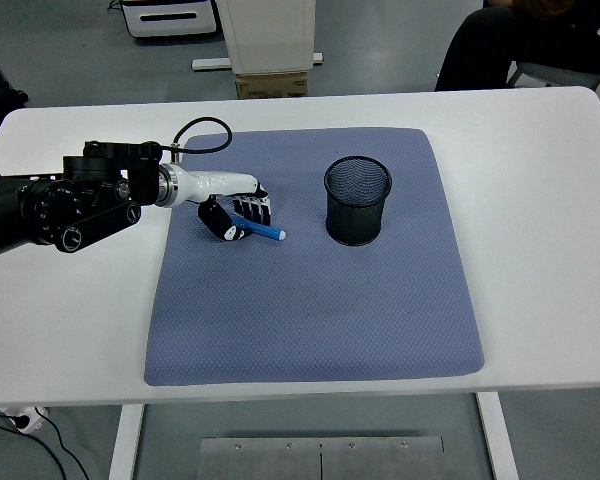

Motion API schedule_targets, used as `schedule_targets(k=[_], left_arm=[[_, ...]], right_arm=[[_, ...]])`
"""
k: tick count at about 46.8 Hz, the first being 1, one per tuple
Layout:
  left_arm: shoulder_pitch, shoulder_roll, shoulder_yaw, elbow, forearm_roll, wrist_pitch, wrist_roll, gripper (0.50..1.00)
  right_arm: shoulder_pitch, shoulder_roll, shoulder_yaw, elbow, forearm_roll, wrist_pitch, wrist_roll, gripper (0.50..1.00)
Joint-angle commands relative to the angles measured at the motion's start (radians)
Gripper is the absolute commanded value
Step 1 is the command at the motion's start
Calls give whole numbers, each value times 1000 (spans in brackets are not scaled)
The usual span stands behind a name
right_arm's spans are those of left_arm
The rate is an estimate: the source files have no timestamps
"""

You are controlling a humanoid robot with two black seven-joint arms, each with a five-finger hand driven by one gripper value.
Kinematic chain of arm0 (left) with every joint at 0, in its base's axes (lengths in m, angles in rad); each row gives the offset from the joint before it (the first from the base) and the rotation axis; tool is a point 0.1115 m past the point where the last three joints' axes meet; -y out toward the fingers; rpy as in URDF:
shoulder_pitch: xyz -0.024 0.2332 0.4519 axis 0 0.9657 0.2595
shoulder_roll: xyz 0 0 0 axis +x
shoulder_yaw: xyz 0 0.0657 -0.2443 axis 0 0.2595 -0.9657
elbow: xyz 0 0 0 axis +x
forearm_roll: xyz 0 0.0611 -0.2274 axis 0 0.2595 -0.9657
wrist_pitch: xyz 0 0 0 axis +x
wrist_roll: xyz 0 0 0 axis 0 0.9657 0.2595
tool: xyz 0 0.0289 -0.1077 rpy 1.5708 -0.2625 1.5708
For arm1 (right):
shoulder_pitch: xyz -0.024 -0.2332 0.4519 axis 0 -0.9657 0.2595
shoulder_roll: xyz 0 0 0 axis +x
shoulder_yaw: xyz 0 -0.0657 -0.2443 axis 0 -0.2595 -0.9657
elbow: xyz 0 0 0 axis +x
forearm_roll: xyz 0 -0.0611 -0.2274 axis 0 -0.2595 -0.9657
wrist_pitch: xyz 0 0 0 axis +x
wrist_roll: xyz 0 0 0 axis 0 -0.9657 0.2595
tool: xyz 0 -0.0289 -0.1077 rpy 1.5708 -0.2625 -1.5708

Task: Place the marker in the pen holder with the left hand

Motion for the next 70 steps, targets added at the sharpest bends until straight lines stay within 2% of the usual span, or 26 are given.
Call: schedule_targets(k=[1, 5, 7, 10, 70], left_arm=[[0, 0, 1, 0, 0, 0, 0, 552], [-1, 0, 1, 0, 0, -2, 0, 531], [-1, 0, 1, 0, 0, -3, 0, 505], [-1, 0, 1, 0, 0, -3, 0, 500], [-29, 14, -7, 0, -44, -12, -5, 500]], right_arm=[[0, 0, 0, 0, 0, 0, 0, 1000], [0, 0, 0, 0, 0, 0, 0, 1000], [0, 0, 0, 0, 0, 0, 0, 1000], [0, 0, 0, 0, 0, 0, 0, 1000], [0, 0, 0, 0, 0, 0, 0, 1000]])
